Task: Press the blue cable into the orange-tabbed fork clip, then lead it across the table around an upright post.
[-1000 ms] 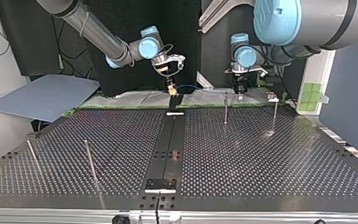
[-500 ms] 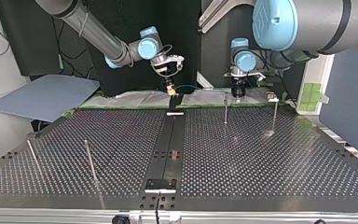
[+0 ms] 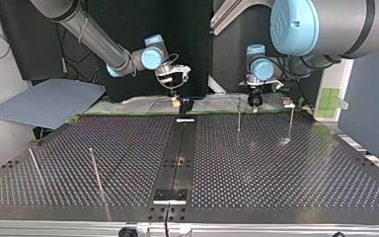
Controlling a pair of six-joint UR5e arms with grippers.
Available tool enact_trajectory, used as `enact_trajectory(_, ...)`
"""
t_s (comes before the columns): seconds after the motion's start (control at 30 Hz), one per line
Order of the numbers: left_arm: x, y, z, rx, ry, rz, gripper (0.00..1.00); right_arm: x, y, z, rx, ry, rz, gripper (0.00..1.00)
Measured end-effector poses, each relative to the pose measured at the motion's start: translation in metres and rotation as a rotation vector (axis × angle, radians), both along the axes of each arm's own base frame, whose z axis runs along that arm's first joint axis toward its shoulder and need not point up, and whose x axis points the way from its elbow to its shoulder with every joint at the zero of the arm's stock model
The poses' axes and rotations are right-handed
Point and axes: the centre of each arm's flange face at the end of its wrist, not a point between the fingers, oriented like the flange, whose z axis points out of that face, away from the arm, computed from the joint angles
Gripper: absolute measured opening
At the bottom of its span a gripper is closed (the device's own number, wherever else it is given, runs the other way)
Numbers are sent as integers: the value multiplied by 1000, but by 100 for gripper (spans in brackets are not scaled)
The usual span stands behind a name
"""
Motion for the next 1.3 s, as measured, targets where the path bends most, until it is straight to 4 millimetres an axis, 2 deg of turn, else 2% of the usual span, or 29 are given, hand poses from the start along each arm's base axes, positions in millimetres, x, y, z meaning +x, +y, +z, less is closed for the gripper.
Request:
enact_trajectory(0.37,16,4,6,-9,1,-1,0,-11,-28,8,-7,-3,-36,0)
enact_trajectory(0.7,19,8,6,-24,5,-31,0,-19,-36,7,-5,-1,-50,0)
enact_trajectory(0.73,19,9,6,-22,8,-37,2,-19,-36,7,-5,-1,-51,0)
enact_trajectory(0.77,19,9,5,-18,12,-40,16,-19,-36,7,-4,0,-51,0)
enact_trajectory(0.8,18,10,5,-13,16,-41,16,-19,-36,7,-4,0,-51,0)
enact_trajectory(0.87,17,12,4,4,30,-35,31,-19,-36,7,-4,0,-51,0)
enact_trajectory(0.9,16,13,4,13,38,-30,31,-19,-36,7,-4,0,-51,0)
enact_trajectory(0.97,14,15,2,23,58,-13,47,-19,-36,7,-4,0,-51,0)
enact_trajectory(1.0,13,16,2,23,65,-6,47,-19,-36,7,-3,0,-52,0)
enact_trajectory(1.03,13,18,1,21,72,6,52,-19,-36,7,-3,1,-52,0)
enact_trajectory(1.07,12,19,1,18,77,15,66,-19,-36,7,-3,1,-51,0)
enact_trajectory(1.1,11,20,1,16,82,25,66,-20,-36,6,-2,1,-52,0)
enact_trajectory(1.13,11,22,0,13,84,34,88,-19,-36,6,-2,1,-51,0)
enact_trajectory(1.17,11,24,0,11,86,36,100,-20,-36,6,-2,2,-51,0)
enact_trajectory(1.3,9,27,-2,1,107,28,100,-20,-36,6,-1,2,-52,0)
